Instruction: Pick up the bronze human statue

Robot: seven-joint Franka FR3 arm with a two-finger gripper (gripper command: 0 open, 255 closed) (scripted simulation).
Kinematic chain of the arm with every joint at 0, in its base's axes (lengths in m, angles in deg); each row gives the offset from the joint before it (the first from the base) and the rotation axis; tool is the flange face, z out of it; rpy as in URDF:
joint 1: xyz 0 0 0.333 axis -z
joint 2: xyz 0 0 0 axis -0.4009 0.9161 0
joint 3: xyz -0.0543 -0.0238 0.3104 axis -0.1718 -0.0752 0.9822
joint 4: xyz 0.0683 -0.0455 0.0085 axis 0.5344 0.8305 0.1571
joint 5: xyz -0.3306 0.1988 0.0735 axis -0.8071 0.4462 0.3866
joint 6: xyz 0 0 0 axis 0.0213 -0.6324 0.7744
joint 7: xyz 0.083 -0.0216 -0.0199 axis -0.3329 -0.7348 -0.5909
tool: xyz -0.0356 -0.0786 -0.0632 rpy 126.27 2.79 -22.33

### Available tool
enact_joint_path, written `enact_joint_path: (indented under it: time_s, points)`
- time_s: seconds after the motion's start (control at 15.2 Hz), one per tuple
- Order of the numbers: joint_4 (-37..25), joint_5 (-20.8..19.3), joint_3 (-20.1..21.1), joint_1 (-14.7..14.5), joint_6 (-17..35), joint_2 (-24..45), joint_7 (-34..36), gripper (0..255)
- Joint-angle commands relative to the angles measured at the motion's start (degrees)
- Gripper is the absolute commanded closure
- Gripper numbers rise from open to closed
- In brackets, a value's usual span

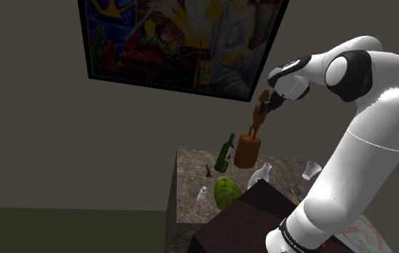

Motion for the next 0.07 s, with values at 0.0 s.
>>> enact_joint_path:
  time_s: [0.0]
  points:
    - [-0.14,-0.52,-0.14,-0.11,-0.18,-0.47,0.38,255]
